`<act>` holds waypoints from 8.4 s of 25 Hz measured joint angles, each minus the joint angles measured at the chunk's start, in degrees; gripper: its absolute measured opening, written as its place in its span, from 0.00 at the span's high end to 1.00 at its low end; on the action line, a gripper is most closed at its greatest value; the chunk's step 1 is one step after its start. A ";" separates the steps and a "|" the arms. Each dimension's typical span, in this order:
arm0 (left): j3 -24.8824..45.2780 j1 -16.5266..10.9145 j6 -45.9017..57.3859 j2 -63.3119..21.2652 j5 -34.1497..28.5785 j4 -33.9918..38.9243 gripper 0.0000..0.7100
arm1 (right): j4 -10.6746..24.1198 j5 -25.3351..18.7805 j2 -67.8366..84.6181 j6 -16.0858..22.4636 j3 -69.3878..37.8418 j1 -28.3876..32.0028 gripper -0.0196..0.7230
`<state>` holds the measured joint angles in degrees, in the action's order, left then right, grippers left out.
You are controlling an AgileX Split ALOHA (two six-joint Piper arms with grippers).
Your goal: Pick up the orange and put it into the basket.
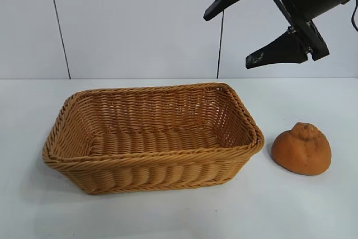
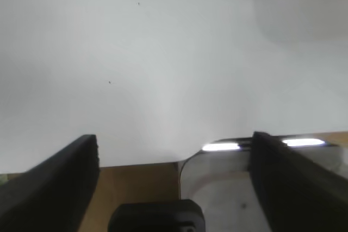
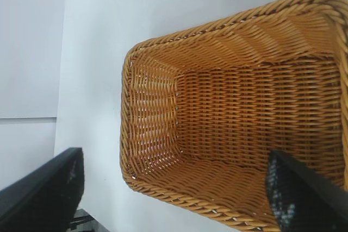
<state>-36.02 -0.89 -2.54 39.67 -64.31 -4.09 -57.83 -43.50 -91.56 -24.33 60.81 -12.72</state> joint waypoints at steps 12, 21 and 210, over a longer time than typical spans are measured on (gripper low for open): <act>7.07 0.00 0.00 -30.27 3.22 -0.04 0.23 | 16.89 -8.79 0.00 7.56 12.85 0.00 0.14; 7.24 0.00 0.00 -39.88 3.22 -0.19 0.23 | 46.08 -14.81 0.00 24.33 18.28 3.07 0.14; 7.24 0.00 0.06 -39.92 3.22 -0.19 0.23 | 57.44 -14.98 79.69 24.87 -32.43 8.52 0.15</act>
<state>-28.78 -0.89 -2.48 -0.25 -61.09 -4.28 -0.38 -58.48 -11.87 0.54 28.38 -4.19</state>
